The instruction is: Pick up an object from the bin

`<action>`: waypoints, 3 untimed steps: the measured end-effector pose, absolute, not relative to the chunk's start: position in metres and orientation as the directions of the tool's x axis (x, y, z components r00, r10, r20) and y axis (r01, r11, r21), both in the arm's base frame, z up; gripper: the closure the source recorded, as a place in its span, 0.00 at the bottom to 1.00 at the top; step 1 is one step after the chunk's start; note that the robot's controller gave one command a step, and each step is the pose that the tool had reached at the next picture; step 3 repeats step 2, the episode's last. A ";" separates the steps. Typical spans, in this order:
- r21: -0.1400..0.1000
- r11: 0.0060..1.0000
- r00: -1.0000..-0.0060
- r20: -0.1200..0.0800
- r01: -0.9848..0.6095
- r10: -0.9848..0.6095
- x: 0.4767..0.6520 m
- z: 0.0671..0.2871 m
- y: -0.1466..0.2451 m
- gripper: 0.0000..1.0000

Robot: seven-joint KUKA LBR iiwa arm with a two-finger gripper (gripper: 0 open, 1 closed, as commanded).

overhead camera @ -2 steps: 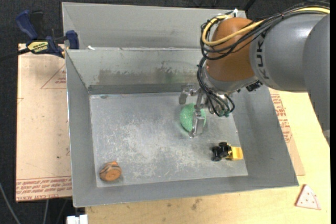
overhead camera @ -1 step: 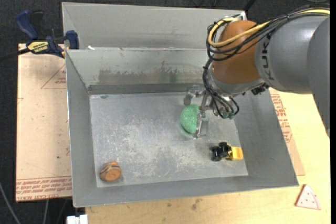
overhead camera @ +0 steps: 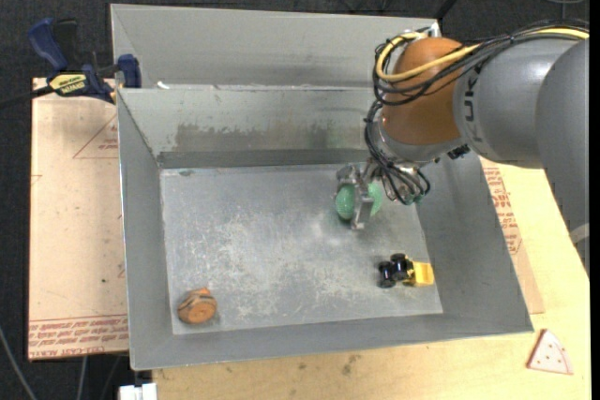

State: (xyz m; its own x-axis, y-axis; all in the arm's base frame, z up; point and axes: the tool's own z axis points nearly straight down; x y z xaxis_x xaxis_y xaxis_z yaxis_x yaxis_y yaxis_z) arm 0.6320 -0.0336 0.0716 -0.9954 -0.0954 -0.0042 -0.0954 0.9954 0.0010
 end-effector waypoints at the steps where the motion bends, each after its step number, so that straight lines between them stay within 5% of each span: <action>1: 0.001 0.995 -0.995 -0.004 -0.095 -0.095 0.632 0.072 -0.034 1.00; 2: 0.000 0.992 -0.992 -0.005 -0.127 -0.127 0.629 0.211 -0.035 1.00; 3: 0.000 0.992 -0.992 -0.005 -0.127 -0.127 0.629 0.211 -0.035 1.00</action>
Offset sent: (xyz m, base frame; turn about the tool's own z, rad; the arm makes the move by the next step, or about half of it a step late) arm -0.0041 -0.0020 0.1393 -0.0333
